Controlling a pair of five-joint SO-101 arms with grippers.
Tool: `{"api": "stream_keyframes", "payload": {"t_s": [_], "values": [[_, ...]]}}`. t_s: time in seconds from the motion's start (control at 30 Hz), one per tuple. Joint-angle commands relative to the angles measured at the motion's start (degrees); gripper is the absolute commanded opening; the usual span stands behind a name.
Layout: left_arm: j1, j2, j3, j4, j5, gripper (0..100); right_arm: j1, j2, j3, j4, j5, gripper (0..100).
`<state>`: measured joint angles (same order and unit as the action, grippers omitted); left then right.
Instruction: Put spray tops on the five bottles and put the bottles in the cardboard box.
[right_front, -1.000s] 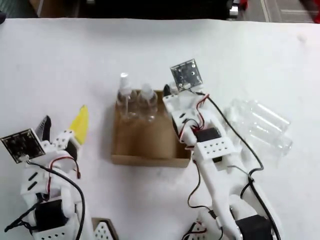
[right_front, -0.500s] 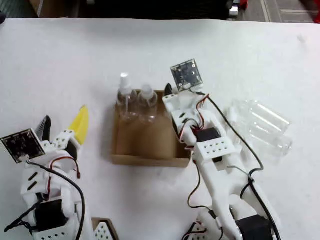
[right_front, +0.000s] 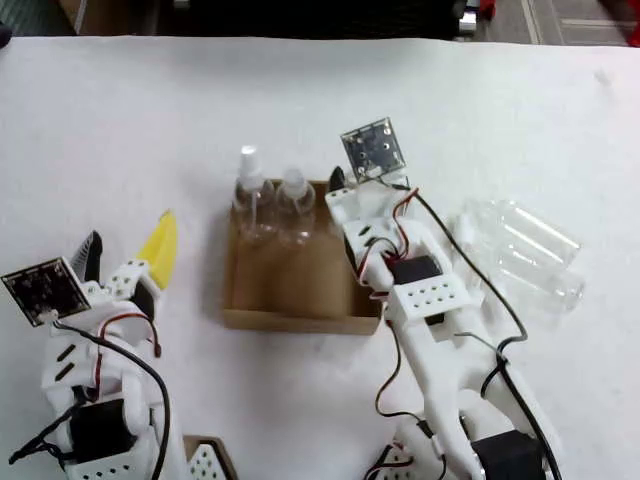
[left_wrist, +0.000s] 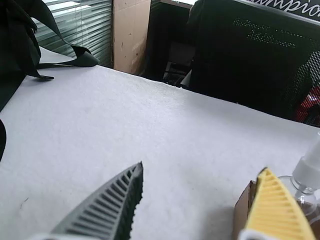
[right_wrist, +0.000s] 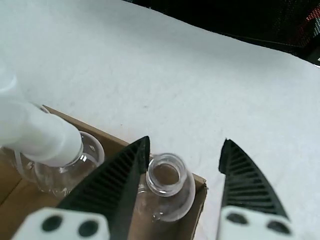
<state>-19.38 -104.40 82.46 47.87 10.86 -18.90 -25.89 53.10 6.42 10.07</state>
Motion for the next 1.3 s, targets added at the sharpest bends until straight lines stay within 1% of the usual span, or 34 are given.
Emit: {"api": "stream_keyframes", "payload": {"t_s": [0.0, 0.13, 0.27, 0.37, 0.47, 0.6, 0.67, 0.8, 0.93, 1.0, 1.13, 1.2, 1.27], "values": [[0.7, -0.4, -0.4, -1.6, 0.4, 33, -1.5, -5.8, -0.9, 0.2, 0.4, 20.2], [0.7, -0.4, -0.4, -1.6, 0.4, 33, -4.4, -13.7, -1.1, 5.8, 0.4, 20.2], [0.7, -0.4, -0.4, -1.6, 0.4, 33, -4.1, -22.2, -1.1, 10.2, 0.4, 20.2], [0.7, -0.4, -0.4, -1.4, 0.4, 33, 1.2, -28.4, -3.3, 14.1, 0.4, 20.2], [0.7, -0.4, -0.4, -1.3, 0.4, 33, 11.5, -30.0, -10.5, 23.5, -1.6, 20.1], [0.7, -0.4, -0.4, -1.3, 0.4, 33, 24.0, -19.7, -22.9, 32.3, -2.9, 20.1], [0.7, -0.4, -0.4, -1.3, 0.4, 33, 26.8, -11.7, -29.1, 37.0, -2.6, 20.1], [0.7, -0.4, -0.4, -1.3, 0.4, 33, 27.4, 5.0, -41.3, 48.7, -2.3, 20.1], [0.7, -0.4, -0.4, -1.2, 0.4, 33, 27.5, 19.9, -51.3, 56.8, -2.2, 20.1], [0.7, -0.4, -0.4, -1.2, 0.4, 33, 27.4, 26.3, -54.7, 59.5, 0.0, 20.1], [0.7, -0.4, -0.4, -1.2, 0.4, 33, 26.0, 37.4, -59.0, 63.1, 7.7, 20.1], [0.7, -0.4, -0.4, -1.2, 0.4, 33, 25.8, 42.0, -60.8, 63.9, 9.6, 20.1], [0.7, -0.4, -0.4, -1.2, 0.4, 33, 26.0, 46.0, -63.0, 64.0, 9.8, 20.1]]}}
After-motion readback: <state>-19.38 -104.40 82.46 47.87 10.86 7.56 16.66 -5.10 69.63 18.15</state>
